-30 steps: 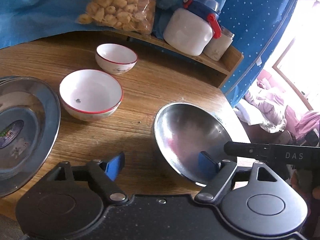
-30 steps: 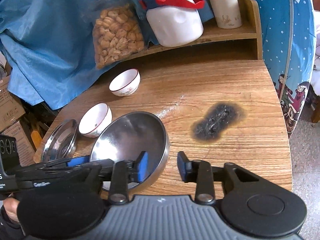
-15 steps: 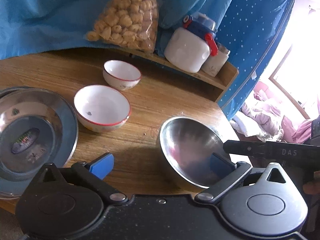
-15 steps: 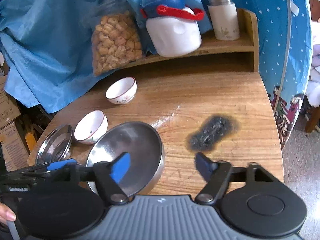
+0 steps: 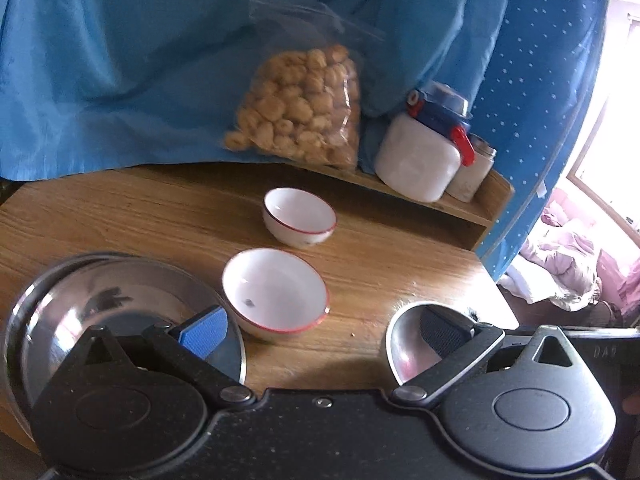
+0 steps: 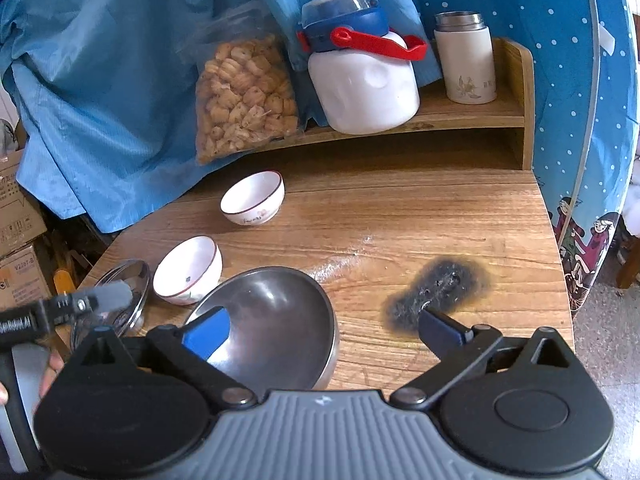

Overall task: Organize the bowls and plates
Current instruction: 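Move both tools to the larger white red-rimmed bowl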

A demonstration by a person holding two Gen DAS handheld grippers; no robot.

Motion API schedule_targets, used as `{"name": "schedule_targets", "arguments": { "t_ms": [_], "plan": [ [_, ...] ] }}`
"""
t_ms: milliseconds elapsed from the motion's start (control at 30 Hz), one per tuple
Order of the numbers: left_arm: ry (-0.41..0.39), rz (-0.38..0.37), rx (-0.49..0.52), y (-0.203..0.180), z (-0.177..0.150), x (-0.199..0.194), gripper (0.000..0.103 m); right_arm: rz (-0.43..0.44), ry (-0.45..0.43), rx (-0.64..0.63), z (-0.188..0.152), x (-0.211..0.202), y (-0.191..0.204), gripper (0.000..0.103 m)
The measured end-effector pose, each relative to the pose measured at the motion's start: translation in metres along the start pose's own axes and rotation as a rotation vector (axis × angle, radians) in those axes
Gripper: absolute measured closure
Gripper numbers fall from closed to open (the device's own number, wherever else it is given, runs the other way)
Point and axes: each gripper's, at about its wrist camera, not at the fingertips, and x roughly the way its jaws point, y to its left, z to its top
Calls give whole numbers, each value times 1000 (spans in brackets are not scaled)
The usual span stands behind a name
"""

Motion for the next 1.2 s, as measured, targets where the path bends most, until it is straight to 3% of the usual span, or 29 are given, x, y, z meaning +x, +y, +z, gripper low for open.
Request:
{"name": "schedule_targets", "arguments": {
  "t_ms": [133,367,767,1200],
  "plan": [
    [2,1,-4,9,18,0,1,19,11,-7,4,2,0,1],
    [3,82,60,18,38,13,1,43,12,-77,16,1,13,0],
    [32,136,30,54,37,15,1,69,26,-147,35,33,42,0],
    [56,209,103,71,49,24,1,93,33,-191,46,59,62,0]
  ]
}}
